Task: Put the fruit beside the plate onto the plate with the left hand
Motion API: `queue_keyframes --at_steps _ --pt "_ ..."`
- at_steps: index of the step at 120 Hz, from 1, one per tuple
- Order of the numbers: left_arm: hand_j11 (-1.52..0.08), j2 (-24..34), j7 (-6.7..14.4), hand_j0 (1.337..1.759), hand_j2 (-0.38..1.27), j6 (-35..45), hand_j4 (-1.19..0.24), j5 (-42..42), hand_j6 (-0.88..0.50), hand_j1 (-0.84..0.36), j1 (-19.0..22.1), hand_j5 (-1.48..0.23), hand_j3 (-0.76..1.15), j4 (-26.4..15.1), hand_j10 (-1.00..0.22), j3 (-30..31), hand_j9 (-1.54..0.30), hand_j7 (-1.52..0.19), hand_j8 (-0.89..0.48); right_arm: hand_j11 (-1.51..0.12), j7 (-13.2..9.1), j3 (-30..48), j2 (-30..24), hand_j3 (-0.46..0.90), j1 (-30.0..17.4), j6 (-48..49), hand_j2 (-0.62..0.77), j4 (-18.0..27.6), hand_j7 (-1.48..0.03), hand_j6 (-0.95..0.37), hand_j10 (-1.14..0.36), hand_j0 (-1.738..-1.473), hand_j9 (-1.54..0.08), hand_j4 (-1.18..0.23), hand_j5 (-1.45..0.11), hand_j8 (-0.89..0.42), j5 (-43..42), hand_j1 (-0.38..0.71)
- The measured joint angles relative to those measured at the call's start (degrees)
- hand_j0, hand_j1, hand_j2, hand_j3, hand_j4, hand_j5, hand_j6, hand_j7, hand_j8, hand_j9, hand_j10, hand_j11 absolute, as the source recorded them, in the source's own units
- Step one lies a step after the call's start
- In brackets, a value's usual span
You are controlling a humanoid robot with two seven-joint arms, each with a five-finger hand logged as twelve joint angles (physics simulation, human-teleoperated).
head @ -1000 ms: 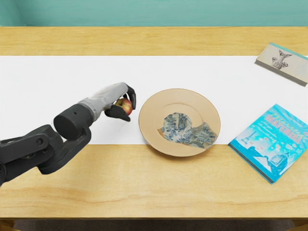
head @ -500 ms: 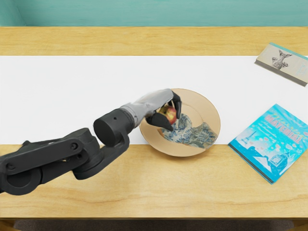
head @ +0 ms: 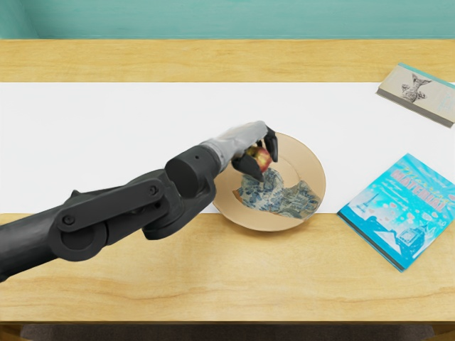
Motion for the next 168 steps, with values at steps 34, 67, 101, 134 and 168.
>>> queue_keyframes --at_steps 34,67,101,134,168 --pt "-0.73 -0.3 0.0 1.655 0.15 0.3 -0.54 0.1 -0.5 -0.24 0.0 -0.74 0.0 -0.2 -0.52 -0.8 -0.73 -0.73 -0.46 0.0 0.0 0.0 0.0 0.0 0.1 0.0 0.0 0.1 0.0 0.0 0.0 -1.658 0.0 0.0 0.0 0.0 0.0 -0.35" --pt "-0.55 -0.8 0.0 1.657 0.1 0.5 -0.42 -1.2 -0.41 -0.14 1.3 -0.56 0.0 -2.6 -0.42 -4.6 -0.55 -0.55 -0.4 0.0 0.0 0.0 0.0 0.0 0.1 0.0 0.0 0.1 0.0 0.0 0.0 -1.658 0.0 0.0 0.0 0.0 0.0 -0.35" --pt "-0.17 9.7 0.0 1.658 0.03 2.2 -0.13 -47.1 -0.13 0.2 2.0 -0.17 0.0 -7.9 -0.13 -10.9 -0.17 -0.17 -0.12 0.0 0.0 0.0 0.0 0.0 0.1 0.0 0.0 0.7 0.0 0.0 0.0 -1.658 0.0 0.0 0.0 0.0 0.0 -0.35" --pt "-0.06 30.6 0.0 1.658 0.01 -5.8 -0.04 -95.6 -0.04 0.3 0.1 -0.06 0.0 -9.6 -0.04 -11.1 -0.06 -0.06 -0.04 0.0 0.0 0.0 0.0 0.0 0.2 0.0 0.0 1.8 0.0 0.0 0.0 -1.658 0.0 0.0 0.0 0.0 0.0 -0.35" --pt "-0.03 56.6 0.0 1.658 0.0 -27.7 -0.02 -122.0 -0.02 0.32 7.5 -0.03 0.0 -9.8 -0.02 -9.8 -0.03 -0.03 -0.02 0.0 0.0 0.0 0.0 0.0 0.2 0.0 0.0 2.3 0.0 0.0 0.0 -1.658 0.0 0.0 0.0 0.0 0.1 -0.35"
